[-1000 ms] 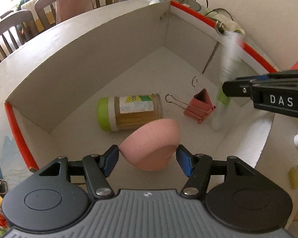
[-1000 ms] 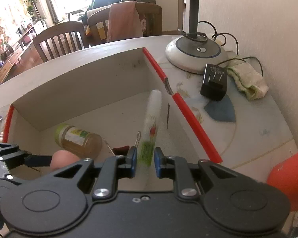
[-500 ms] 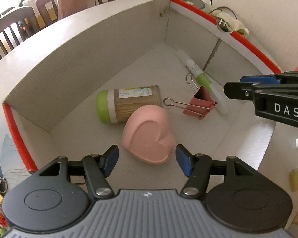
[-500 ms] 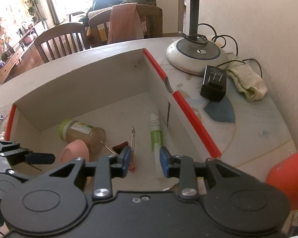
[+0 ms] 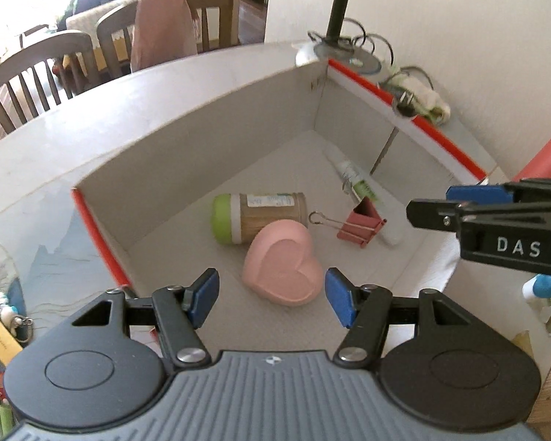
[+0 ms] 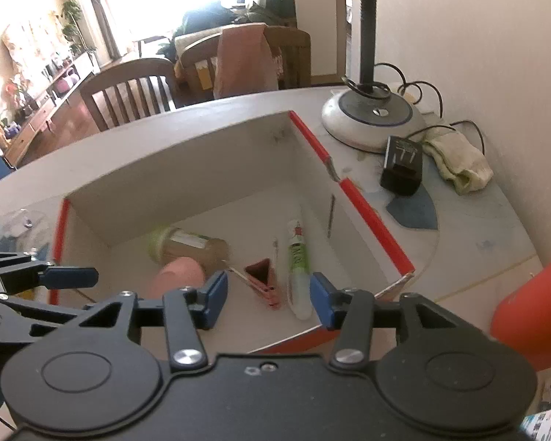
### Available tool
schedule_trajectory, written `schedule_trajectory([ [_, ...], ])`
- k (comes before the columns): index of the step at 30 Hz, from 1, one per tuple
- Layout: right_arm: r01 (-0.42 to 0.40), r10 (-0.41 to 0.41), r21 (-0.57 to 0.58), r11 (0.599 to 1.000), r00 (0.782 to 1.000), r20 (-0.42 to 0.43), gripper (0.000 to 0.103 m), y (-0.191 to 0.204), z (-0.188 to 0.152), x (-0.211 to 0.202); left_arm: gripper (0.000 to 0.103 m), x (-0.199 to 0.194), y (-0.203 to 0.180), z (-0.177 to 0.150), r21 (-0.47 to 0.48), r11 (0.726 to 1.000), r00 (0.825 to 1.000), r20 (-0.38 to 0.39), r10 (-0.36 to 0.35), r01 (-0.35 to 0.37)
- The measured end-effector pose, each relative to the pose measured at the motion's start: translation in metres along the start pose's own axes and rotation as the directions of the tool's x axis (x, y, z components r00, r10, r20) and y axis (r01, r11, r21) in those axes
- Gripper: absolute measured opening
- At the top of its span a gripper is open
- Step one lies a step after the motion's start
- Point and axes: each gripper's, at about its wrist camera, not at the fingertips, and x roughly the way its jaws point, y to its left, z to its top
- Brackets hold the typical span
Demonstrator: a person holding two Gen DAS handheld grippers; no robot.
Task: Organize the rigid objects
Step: 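Open both tools to drop the heart dish and glue stick into the box, then move both tools back over the remaining objects on the table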
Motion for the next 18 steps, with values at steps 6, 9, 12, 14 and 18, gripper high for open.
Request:
schedule_trajectory([
  [6,-0.033,0.033,-0.002,0.999,0.999,0.030,0.057,0.016,-0.003,-0.019,0.063,-0.030,0.009,-0.005,-0.008,1.000,0.998,0.059,-0.005,0.005],
  [9,-0.050,0.050,-0.006,0.999,0.998,0.046,0.059,0.026,-0.006,-0.030,0.063,-0.041,0.016,-0.011,-0.019,1.000,0.997,0.082,-0.011,0.013],
  [12,-0.058,0.059,-0.010,0.998,0.996,0.068,0.064,0.037,-0.010,-0.041,0.063,-0.057,0.024,-0.017,-0.024,1.000,0.994,0.105,-0.014,0.017],
  [14,-0.066,0.067,-0.014,0.998,0.994,0.082,0.064,0.045,-0.012,-0.047,0.063,-0.066,0.029,-0.022,-0.025,1.000,0.993,0.120,-0.016,0.019],
  [18,-0.078,0.080,-0.021,0.997,0.991,0.104,0.068,0.062,-0.018,-0.059,0.063,-0.086,0.041,-0.033,-0.032,0.999,0.989,0.149,-0.019,0.024],
])
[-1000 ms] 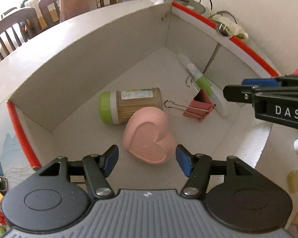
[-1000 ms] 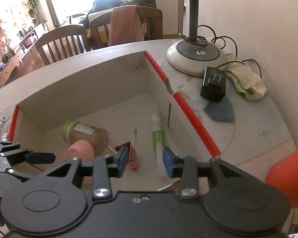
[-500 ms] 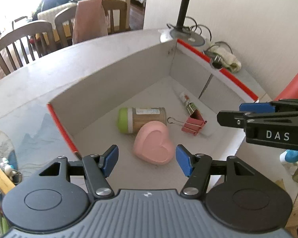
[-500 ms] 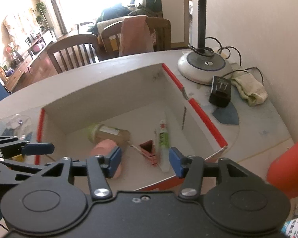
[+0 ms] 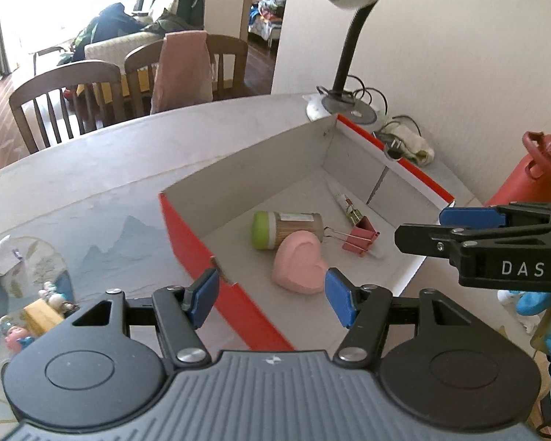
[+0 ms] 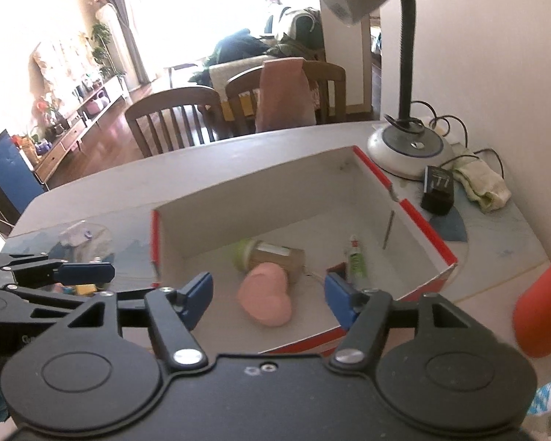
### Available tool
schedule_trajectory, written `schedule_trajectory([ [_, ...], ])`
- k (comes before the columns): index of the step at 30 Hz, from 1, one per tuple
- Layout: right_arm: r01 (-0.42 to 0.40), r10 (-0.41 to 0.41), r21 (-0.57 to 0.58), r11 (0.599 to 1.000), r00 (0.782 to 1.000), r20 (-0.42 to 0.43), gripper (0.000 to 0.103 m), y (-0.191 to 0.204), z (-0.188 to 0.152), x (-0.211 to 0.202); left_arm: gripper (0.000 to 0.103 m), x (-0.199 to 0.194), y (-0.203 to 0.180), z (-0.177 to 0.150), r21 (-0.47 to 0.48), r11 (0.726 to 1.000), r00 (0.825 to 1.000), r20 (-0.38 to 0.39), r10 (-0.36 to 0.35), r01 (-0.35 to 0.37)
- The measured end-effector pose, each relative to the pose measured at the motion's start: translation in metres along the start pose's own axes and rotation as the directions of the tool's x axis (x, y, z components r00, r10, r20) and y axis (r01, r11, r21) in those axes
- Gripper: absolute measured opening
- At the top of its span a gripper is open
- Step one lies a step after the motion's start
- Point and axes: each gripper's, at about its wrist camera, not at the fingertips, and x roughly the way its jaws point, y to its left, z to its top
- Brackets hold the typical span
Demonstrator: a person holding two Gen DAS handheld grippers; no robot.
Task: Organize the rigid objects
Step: 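Move both tools back over the remaining objects on the table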
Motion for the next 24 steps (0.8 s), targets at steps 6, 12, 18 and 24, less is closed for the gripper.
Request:
schedule_trajectory([
  [6,-0.023,0.023,-0.012,1.000,0.999,0.040,0.074,0.031,-0.009,-0.016,0.069,-0.030,0.022,-0.013,-0.015,1.000,0.999,0.033,-0.001,0.001],
  [12,-0.055,0.056,-0.019,0.998,0.996,0.073,0.082,0.065,-0.020,-0.026,0.070,-0.056,0.051,-0.030,-0.032,0.999,0.999,0.053,0.003,-0.001],
  [18,-0.090,0.095,-0.050,0.995,0.991,0.093,0.091,0.099,-0.031,-0.031,0.079,-0.074,0.084,-0.049,-0.070,0.998,0.998,0.059,0.010,-0.006],
  [24,-0.138,0.144,-0.064,0.988,0.983,0.112,0.100,0.131,-0.041,-0.032,0.080,-0.092,0.116,-0.065,-0.092,0.996,0.997,0.073,0.013,-0.006],
])
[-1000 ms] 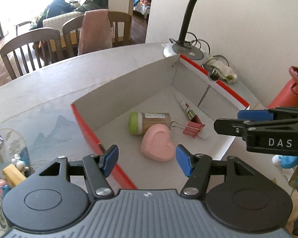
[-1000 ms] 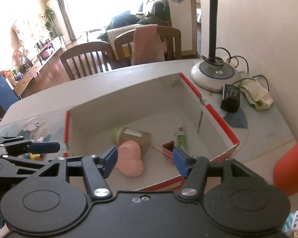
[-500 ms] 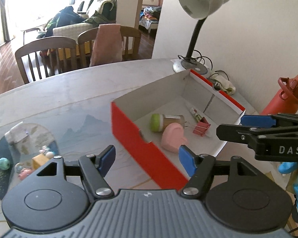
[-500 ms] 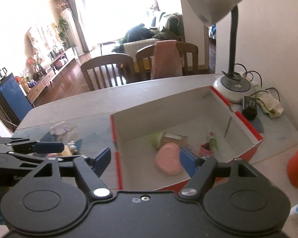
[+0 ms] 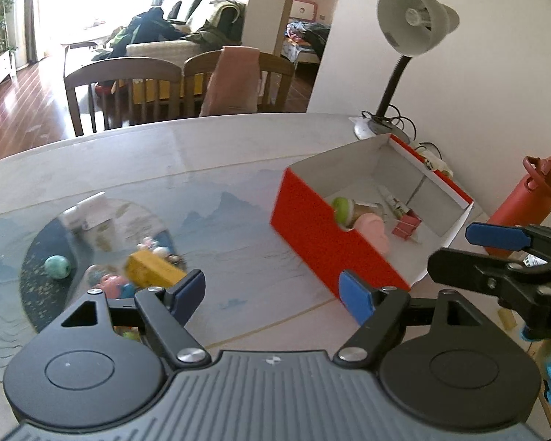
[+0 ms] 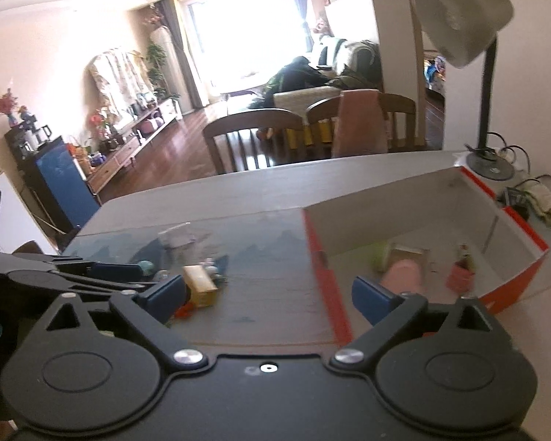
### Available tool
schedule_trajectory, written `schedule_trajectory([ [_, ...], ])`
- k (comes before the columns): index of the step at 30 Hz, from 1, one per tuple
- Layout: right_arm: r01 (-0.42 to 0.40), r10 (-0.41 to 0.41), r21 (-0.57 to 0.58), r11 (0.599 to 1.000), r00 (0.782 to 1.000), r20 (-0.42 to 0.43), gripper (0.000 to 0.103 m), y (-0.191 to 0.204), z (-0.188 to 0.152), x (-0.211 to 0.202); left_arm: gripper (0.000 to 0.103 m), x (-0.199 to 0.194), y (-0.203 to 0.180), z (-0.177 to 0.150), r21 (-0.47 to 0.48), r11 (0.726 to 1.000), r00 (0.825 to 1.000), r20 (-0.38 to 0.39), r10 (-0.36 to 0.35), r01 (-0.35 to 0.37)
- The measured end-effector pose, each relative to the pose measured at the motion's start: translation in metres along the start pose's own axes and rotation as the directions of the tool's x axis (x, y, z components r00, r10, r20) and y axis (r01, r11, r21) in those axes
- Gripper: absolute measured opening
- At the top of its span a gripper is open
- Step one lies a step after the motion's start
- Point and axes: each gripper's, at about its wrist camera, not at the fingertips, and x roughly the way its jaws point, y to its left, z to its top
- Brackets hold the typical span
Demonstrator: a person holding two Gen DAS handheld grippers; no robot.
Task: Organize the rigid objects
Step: 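Move both tools back over the remaining objects on the table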
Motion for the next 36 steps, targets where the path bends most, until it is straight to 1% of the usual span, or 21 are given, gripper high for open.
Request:
schedule_trajectory([
  [3,-0.010,0.010,-0.010,1.000,1.000,0.018,0.102,0.016,-0.003,0.002,0.081,-0.010,0.016,-0.006,-0.004,1.000,1.000,0.016,-0.003,0.003],
  [4,-0.013,0.014,-0.010,1.000,1.000,0.023,0.102,0.022,-0.005,0.002,0.083,-0.013,0.021,-0.008,-0.006,1.000,1.000,0.021,-0.003,0.003],
  [7,-0.034,0.034,-0.010,0.999,0.999,0.030,0.102,0.034,-0.010,0.007,0.083,-0.021,0.037,-0.014,-0.017,1.000,0.999,0.032,-0.003,0.004],
  [12,-0.066,0.067,-0.031,0.997,0.998,0.020,0.102,0.052,-0.016,0.017,0.084,-0.027,0.068,-0.025,-0.044,0.999,1.000,0.017,0.013,-0.012],
  [13,-0.069,0.070,-0.037,0.997,0.997,0.020,0.102,0.056,-0.017,0.018,0.085,-0.028,0.074,-0.028,-0.045,0.999,1.000,0.013,0.017,-0.016],
  [17,-0.072,0.073,-0.057,0.996,0.997,0.013,0.102,0.069,-0.019,0.028,0.097,-0.031,0.093,-0.038,-0.055,0.998,0.999,0.016,0.028,-0.027],
  [19,-0.065,0.065,-0.061,0.996,0.998,-0.005,0.102,0.073,-0.019,0.033,0.100,-0.031,0.102,-0.043,-0.061,0.998,1.000,0.021,0.024,-0.023],
  [25,-0.028,0.024,-0.110,0.994,0.999,-0.037,0.102,0.087,-0.018,0.056,0.100,-0.025,0.123,-0.056,-0.081,0.996,0.999,0.023,0.034,-0.032],
  [29,-0.035,0.026,-0.126,0.991,0.997,-0.075,0.102,0.093,-0.019,0.074,0.100,-0.017,0.137,-0.064,-0.124,0.992,0.999,0.007,0.039,-0.038],
  [33,-0.036,0.020,-0.142,0.989,0.994,-0.111,0.102,0.094,-0.019,0.095,0.100,-0.005,0.148,-0.076,-0.154,0.988,1.000,-0.023,0.019,-0.022],
  [36,-0.060,0.033,-0.202,0.978,0.990,-0.135,0.102,0.100,-0.021,0.108,0.100,0.006,0.152,-0.088,-0.150,0.988,0.999,-0.044,0.022,-0.029],
])
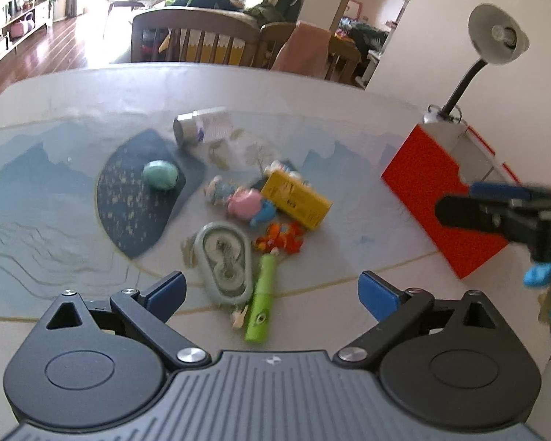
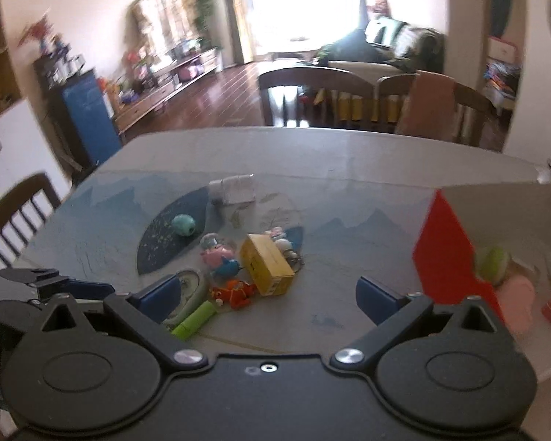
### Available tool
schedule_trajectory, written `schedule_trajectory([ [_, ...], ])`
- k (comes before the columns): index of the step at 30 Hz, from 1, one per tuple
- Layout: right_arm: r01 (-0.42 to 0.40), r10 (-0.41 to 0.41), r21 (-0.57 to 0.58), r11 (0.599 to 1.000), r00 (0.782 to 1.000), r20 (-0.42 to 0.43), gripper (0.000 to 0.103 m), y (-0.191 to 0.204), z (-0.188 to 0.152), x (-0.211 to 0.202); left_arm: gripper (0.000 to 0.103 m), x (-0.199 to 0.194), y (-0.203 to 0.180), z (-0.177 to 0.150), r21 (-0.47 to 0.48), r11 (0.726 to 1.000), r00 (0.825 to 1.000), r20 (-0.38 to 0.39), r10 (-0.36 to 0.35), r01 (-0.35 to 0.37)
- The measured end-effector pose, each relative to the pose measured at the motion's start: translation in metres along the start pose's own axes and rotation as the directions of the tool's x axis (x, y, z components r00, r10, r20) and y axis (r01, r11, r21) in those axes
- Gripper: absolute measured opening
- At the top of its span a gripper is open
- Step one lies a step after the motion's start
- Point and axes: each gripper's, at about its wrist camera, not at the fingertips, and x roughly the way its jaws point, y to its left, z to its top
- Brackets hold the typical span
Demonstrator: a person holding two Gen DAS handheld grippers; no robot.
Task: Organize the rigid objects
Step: 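Move both tools back over the remaining objects on the table, then grasp the green marker with the left tool while the right tool grasps the yellow box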
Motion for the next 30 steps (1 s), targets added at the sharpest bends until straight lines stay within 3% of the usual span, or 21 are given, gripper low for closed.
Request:
schedule_trajectory([
  [7,-0.012,0.009,-0.050,0.999,0.998,-0.069,0.098,0.001,0.004,0.034,0.100,0.021,0.007,-0.021,0.003,1.000,0.999,-0.031,0.026,-0.026],
  [18,-0.029,0.017,-0.088,0.996,0.990,-0.139,0.083,-0.007,0.012,0.077,0.098,0.033,0.000,-0.038,0.007,0.999,0.999,-0.033,0.038,-0.037],
  [26,-0.042,0.026,-0.093,0.995,0.986,-0.163,0.080,-0.009,0.015,0.096,0.064,0.038,-0.002,-0.041,0.008,0.999,0.997,-0.057,0.044,-0.044],
  [30,-0.044,0.026,-0.101,0.994,0.986,-0.167,0.078,-0.008,0.017,0.102,0.057,0.038,-0.009,-0.042,0.042,0.999,0.997,-0.071,0.024,-0.021],
])
